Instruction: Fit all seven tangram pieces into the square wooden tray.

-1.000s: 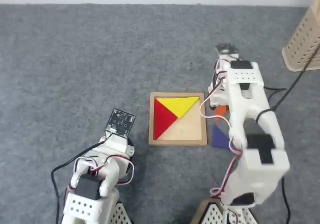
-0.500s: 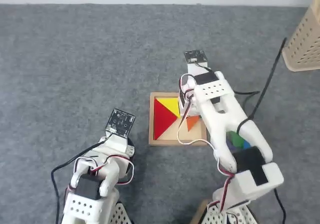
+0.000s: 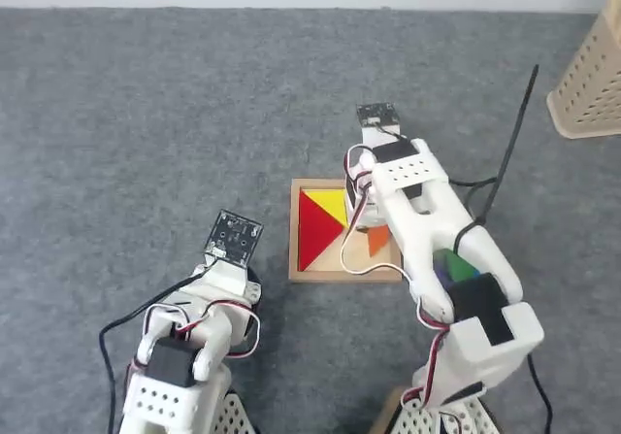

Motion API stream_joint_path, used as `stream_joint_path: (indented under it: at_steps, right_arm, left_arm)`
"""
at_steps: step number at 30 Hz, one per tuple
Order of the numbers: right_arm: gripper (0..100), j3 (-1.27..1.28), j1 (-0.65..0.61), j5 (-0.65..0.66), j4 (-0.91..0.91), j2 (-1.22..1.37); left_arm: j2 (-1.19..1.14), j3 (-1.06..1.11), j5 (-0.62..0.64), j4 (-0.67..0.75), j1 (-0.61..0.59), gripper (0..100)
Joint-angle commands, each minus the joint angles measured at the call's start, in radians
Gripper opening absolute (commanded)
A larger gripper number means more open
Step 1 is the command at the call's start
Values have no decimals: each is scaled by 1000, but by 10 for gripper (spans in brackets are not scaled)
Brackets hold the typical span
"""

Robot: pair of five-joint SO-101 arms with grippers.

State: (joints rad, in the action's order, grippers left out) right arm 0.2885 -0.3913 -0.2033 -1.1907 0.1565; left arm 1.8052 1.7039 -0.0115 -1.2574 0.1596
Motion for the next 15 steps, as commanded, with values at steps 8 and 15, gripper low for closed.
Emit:
stream_joint_path:
  at_steps: [8,15]
  right_arm:
    - [124,-69,4,64,10,-15]
    - [8,0,16,118,59,-15]
  left_arm:
    - [20,-19,6,-6,0,12]
    - [20,-19,6,-6,0,12]
